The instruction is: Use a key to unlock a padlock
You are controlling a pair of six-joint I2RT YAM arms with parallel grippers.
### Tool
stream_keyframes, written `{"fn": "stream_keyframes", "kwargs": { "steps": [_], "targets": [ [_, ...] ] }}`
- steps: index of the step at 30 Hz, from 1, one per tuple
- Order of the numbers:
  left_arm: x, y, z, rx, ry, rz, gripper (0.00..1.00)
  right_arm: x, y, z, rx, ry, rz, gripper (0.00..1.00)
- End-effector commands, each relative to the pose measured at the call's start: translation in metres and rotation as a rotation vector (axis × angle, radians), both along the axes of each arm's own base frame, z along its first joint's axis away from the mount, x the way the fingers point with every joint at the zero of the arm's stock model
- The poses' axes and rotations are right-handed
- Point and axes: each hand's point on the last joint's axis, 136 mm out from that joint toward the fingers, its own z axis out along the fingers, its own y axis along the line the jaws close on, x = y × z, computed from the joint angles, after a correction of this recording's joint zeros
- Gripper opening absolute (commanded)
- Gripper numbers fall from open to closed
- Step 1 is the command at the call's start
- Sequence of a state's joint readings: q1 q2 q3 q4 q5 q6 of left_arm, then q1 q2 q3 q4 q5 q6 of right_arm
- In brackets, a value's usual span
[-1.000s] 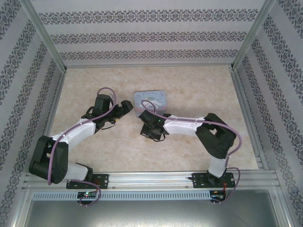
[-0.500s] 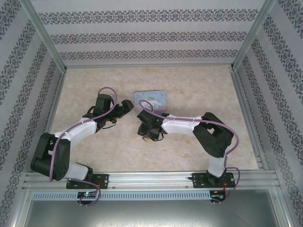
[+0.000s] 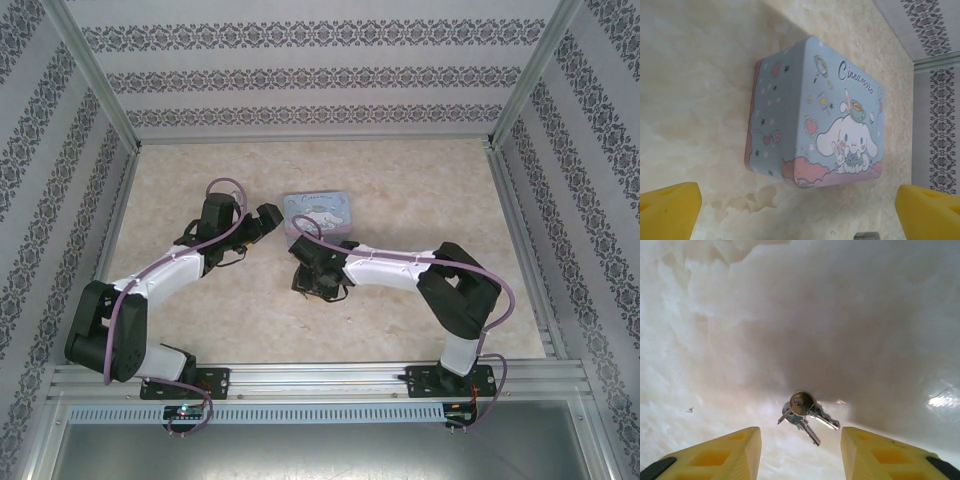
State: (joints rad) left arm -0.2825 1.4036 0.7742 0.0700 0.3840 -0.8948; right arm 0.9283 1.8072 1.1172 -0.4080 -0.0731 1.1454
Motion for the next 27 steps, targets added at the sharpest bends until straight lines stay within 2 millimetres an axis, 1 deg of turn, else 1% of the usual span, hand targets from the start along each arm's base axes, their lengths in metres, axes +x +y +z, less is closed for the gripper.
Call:
{"fn": "stream_keyframes", "kwargs": {
  "steps": [1,8,20,23,27],
  "targets": [
    [0.009,-0.003,0.014,0.022,-0.042,-0.007,0.99,-0.007,0.002,0.000,0.002,0.016,-0.005,0.47],
    [0.012,-0.003,0.019,0.027,-0.054,-0.006,0.99,-0.009,0.007,-0.005,0.011,0.039,-0.013,0.47],
    [0.014,-0.002,0.017,0.030,-0.054,-0.001,0.99,-0.011,0.011,-0.019,0.007,0.074,-0.026,0.46],
    [0.014,-0.002,0.017,0.029,-0.054,-0.002,0.99,-0.006,0.012,-0.021,0.007,0.078,-0.033,0.46],
    [0.014,-0.002,0.017,0.029,-0.055,-0.002,0.99,0.005,0.011,-0.018,0.003,0.062,-0.043,0.46]
  ]
}}
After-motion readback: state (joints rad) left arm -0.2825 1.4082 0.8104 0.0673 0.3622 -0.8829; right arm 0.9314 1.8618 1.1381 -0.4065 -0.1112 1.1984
